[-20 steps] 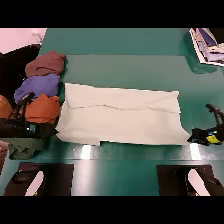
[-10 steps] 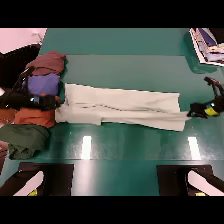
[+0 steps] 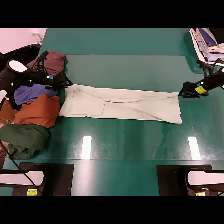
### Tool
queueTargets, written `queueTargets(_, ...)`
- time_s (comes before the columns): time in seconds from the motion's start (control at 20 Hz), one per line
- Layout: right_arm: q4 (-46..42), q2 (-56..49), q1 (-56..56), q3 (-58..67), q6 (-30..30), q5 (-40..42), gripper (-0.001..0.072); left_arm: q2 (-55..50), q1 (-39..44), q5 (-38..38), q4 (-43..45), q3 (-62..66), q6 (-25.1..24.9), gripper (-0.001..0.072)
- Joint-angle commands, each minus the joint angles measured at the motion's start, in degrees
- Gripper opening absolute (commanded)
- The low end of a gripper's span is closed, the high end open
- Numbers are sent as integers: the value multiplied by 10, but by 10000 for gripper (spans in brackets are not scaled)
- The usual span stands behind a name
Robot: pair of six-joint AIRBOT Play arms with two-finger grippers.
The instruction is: Fold the shirts.
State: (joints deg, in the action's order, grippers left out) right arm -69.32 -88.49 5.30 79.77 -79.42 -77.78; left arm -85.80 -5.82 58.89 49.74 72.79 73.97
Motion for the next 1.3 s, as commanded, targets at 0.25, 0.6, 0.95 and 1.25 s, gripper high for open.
queueTargets(0.25,68,9,97,-58,25,-32,553,-19,8,89,-19,55,-8,34)
queueTargets(0.6,163,9,119,-211,101,38,553,-25,122,30,-17,55,19,26)
queueTargets(0.95,172,-43,44,-166,108,6,83,-76,240,-45,-19,57,41,25)
queueTargets(1.25,240,32,32,-53,102,-33,17,-138,297,-38,-17,132,56,25)
